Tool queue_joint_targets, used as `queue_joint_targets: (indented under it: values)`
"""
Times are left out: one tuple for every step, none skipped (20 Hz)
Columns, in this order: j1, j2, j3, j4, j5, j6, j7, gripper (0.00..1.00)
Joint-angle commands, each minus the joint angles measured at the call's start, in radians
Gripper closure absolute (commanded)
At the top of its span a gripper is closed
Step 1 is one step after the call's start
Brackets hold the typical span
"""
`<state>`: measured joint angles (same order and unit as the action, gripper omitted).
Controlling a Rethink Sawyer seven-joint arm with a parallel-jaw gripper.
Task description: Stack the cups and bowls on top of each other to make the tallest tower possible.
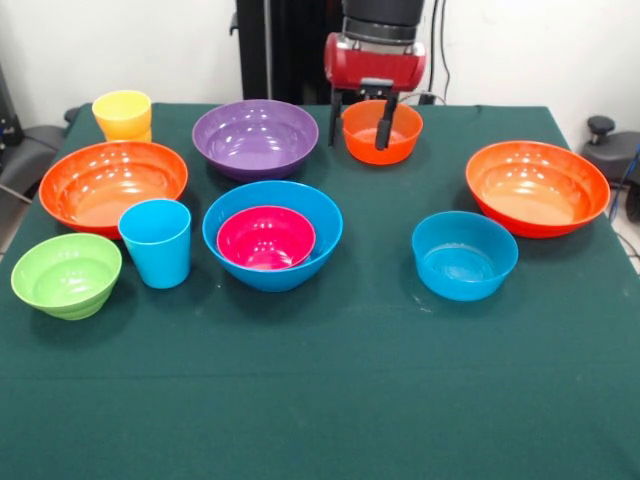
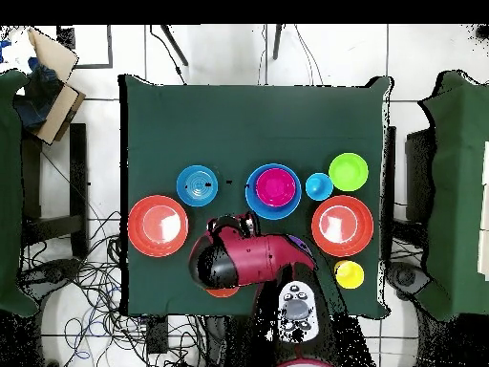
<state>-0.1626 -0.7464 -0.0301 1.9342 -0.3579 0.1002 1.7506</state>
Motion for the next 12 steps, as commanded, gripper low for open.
queue_joint_targets:
  values:
    - [0.022,-0.097,0.031,-0.014,0.055,0.125,0.119,0.0]
    - [0.015,-0.109,0.039,-0.006,0.059,0.133,0.112,0.0]
    - [0.005,-0.122,0.049,0.004,0.063,0.141,0.104,0.0]
    - [-0.005,-0.135,0.06,0.014,0.066,0.149,0.095,0.0]
    - [-0.006,-0.13,0.062,0.014,0.066,0.146,0.094,0.0]
    - [0.002,-0.131,0.056,0.012,0.068,0.145,0.096,0.0]
    - [0.02,-0.114,0.038,0.001,0.068,0.132,0.11,0.0]
    - [0.032,-0.105,0.029,-0.006,0.07,0.128,0.118,0.0]
    - [0.045,-0.088,0.019,-0.017,0.075,0.119,0.129,0.0]
    - [0.046,-0.079,0.021,-0.022,0.078,0.114,0.13,0.0]
    - [0.038,-0.062,0.033,-0.031,0.08,0.105,0.125,0.0]
    - [0.038,-0.055,0.033,-0.037,0.082,0.103,0.123,0.0]
